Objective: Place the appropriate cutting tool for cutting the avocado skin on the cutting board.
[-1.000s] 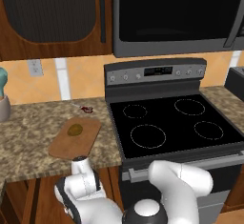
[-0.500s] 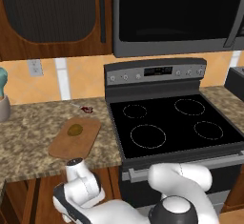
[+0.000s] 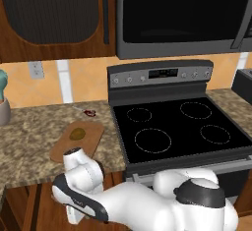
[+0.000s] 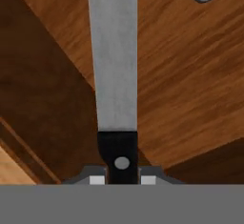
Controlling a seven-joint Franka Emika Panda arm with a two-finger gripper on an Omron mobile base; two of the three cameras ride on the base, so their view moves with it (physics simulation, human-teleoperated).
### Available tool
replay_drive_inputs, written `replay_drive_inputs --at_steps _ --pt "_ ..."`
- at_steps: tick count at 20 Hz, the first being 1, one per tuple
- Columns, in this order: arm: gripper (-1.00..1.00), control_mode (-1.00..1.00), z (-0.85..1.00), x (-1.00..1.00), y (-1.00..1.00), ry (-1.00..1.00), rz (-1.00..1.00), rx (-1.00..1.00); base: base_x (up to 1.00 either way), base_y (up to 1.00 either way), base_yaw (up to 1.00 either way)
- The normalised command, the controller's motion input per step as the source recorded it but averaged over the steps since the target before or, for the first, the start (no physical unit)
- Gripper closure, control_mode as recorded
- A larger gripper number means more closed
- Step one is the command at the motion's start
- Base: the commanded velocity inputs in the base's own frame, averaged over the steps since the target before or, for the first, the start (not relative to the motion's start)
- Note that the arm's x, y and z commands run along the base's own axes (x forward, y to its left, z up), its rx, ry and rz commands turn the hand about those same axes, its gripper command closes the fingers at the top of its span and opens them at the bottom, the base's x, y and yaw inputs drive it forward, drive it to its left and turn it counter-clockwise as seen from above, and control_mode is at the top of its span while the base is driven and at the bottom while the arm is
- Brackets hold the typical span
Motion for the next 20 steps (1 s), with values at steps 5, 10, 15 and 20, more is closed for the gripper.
replay_drive_inputs --at_steps 5,10,15,20 --pt "1.0 -1.0 1.0 -0.19 0.01 0.07 0.37 0.01 0.0 0.0 0.0" --pt "1.0 -1.0 1.0 -0.02 0.0 0.01 0.24 0.05 0.0 0.0 0.0" --pt "1.0 -1.0 0.68 0.33 -0.01 -0.09 0.09 0.08 0.0 0.0 0.0" --pt "1.0 -1.0 0.09 0.95 0.0 -0.06 0.0 0.07 0.0 0.0 0.0"
